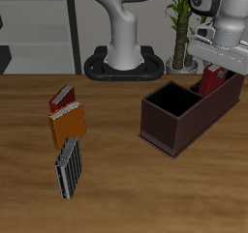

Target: Place the left red book into the left desk caddy's back compartment and place the striped book into the left desk caddy's left compartment and place the right red book into the left desk caddy's front compartment

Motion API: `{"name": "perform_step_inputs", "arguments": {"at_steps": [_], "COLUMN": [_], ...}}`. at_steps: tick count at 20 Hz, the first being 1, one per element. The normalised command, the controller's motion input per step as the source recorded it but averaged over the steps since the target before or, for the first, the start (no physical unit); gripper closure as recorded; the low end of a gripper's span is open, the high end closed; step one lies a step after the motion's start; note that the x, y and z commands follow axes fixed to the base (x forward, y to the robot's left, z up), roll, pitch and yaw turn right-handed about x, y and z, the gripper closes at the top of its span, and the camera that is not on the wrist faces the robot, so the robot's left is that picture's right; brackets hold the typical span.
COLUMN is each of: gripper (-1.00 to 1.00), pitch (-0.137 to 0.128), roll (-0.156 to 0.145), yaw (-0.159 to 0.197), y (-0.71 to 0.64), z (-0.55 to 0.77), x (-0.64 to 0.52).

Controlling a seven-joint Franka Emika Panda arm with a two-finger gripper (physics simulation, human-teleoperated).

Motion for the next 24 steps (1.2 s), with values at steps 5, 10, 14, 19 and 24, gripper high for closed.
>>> {"name": "perform_step_inputs", "arguments": {"at_steps": [5, 10, 14, 19, 24], "gripper": [-1.00, -1.00, -1.00, -1.00, -1.00], "pitch": [0.040, 0.007, 0.004, -0.011, -0.034], "roll": [0.038, 0.003, 0.005, -0.014, -0.009], "yaw": [-0.026, -0.021, -0.007, 0.005, 0.019], "y": [0.03, 0.00, -0.04, -0.06, -0.09], "z": [-0.02, 0.02, 0.04, 0.07, 0.19], "x": [-0.02, -0.01, -0.01, -0.01, -0.03]}}
